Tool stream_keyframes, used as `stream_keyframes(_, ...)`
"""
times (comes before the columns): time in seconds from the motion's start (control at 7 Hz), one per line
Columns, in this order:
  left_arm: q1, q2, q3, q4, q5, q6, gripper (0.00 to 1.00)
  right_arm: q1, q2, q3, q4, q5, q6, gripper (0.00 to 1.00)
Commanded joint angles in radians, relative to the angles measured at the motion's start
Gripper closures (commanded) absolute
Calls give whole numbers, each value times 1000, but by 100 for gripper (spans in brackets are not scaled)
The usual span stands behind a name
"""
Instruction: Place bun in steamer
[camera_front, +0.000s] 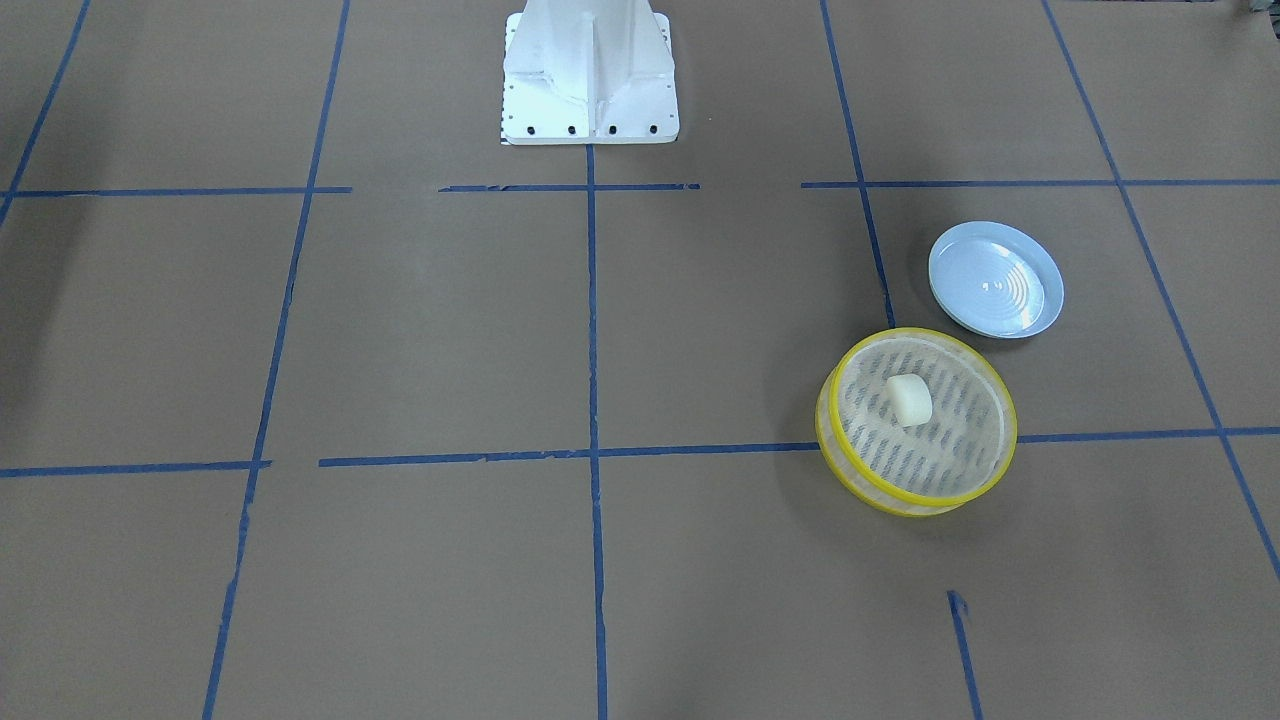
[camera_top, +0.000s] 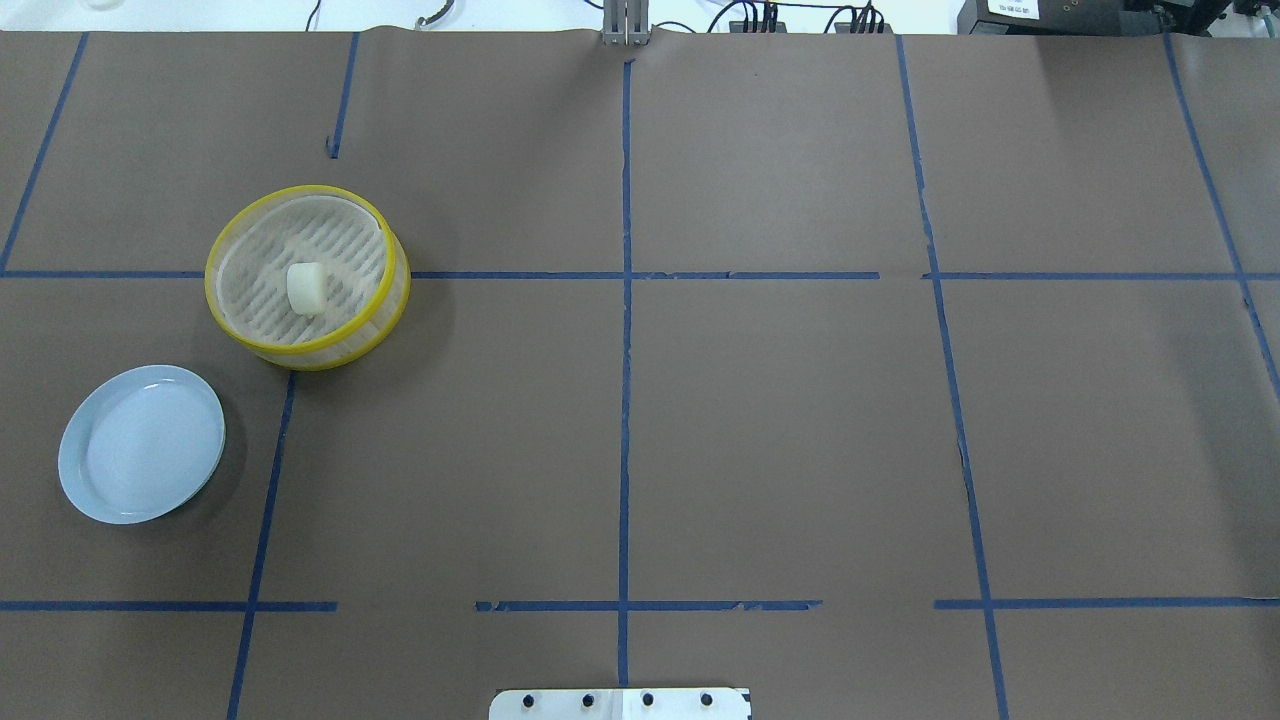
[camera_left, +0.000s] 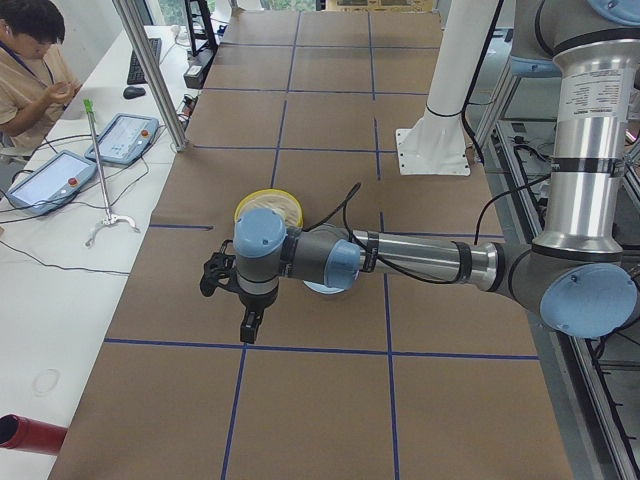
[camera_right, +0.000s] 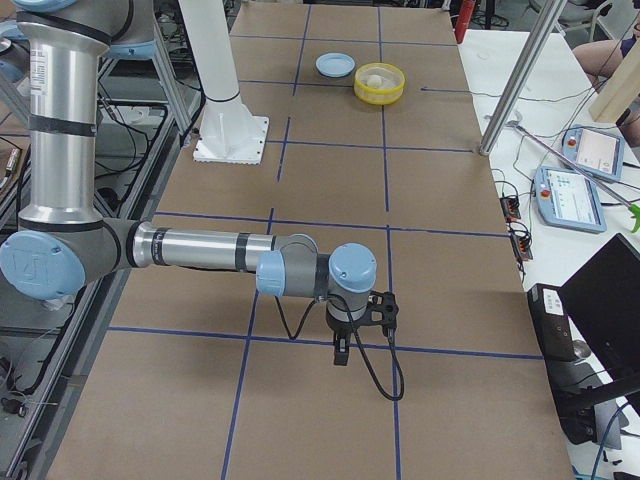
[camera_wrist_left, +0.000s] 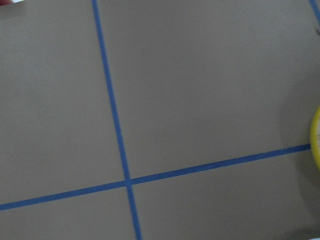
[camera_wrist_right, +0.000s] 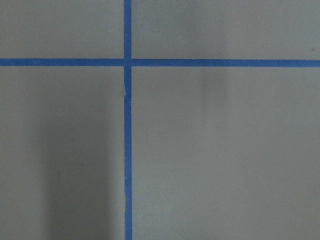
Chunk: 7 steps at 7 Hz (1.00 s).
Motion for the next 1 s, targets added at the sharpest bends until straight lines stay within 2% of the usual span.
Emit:
stream_keyframes(0.0,3,-33,14,88,-23,4,0,0,0,0,0,0,0,0)
stream_keyframes(0.29,28,-42,108,27,-23,7,0,0,0,0,0,0,0,0)
stream_keyframes(0.57,29,-45,91,19,-8,4,0,0,0,0,0,0,0,0)
stream_keyframes(0.86,34,-33,117,25,-5,8,0,0,0,0,0,0,0,0)
